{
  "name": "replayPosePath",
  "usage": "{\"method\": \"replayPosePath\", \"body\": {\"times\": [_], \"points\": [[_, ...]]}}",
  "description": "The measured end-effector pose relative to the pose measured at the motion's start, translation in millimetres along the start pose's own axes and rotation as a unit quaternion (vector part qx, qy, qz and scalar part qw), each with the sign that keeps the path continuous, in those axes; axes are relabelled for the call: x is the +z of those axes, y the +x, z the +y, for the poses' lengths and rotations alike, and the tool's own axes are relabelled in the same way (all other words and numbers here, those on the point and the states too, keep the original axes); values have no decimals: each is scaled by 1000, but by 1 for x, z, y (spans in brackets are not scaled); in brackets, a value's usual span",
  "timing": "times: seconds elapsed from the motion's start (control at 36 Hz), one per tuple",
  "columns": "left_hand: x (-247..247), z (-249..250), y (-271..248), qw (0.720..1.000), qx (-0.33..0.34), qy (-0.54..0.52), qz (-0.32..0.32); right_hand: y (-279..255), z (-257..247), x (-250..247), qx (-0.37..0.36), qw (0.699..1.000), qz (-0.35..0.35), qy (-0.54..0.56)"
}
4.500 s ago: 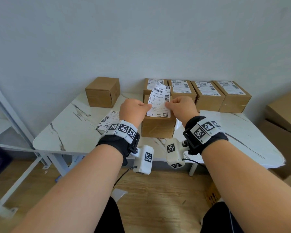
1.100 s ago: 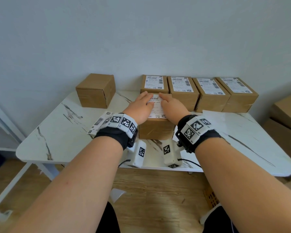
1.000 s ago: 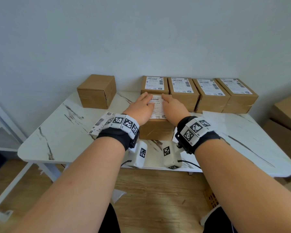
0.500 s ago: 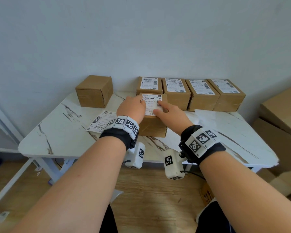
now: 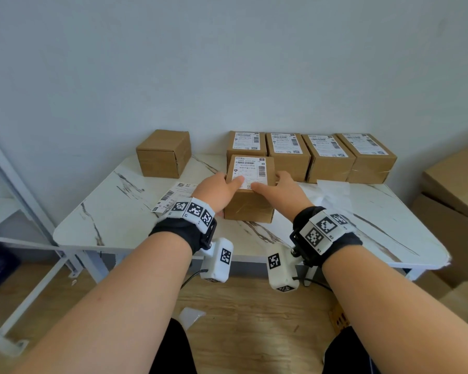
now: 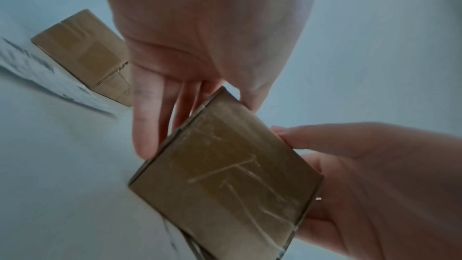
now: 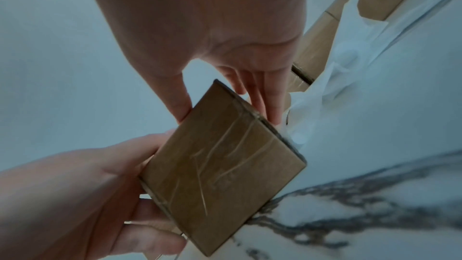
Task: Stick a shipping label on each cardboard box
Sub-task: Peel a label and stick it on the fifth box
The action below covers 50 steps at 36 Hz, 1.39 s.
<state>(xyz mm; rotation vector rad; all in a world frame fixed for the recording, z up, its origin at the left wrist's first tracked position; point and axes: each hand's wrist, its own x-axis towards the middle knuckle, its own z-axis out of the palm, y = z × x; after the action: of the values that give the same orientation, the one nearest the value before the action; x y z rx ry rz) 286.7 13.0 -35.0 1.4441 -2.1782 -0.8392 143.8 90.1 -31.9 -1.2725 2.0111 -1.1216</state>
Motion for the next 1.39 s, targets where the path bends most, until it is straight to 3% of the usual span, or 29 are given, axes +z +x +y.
{"method": "replayPosePath", "body": {"times": [0.28, 0.39, 0.64, 0.86, 1.0, 1.28, 1.39], "points": [[-36, 2, -7, 985, 43, -34, 165, -1, -38, 0, -82, 995, 46, 32], [-62, 1, -1, 975, 51, -41, 214, 9, -58, 11, -129, 991, 31, 21], [-93, -20, 26, 976, 62, -49, 203, 46, -81, 44, -142, 990, 17, 15], [-96, -37, 64, 974, -17, -70, 215, 87, -82, 72, -129, 990, 44, -27], [-87, -46, 88, 981, -34, -57, 183, 111, -79, 80, -132, 983, 68, -109], [-73, -59, 115, 988, -14, 10, 151, 136, -68, 93, -109, 958, 58, -258], [-76, -56, 114, 986, 27, 7, 163, 138, -67, 98, -112, 959, 74, -249]]}}
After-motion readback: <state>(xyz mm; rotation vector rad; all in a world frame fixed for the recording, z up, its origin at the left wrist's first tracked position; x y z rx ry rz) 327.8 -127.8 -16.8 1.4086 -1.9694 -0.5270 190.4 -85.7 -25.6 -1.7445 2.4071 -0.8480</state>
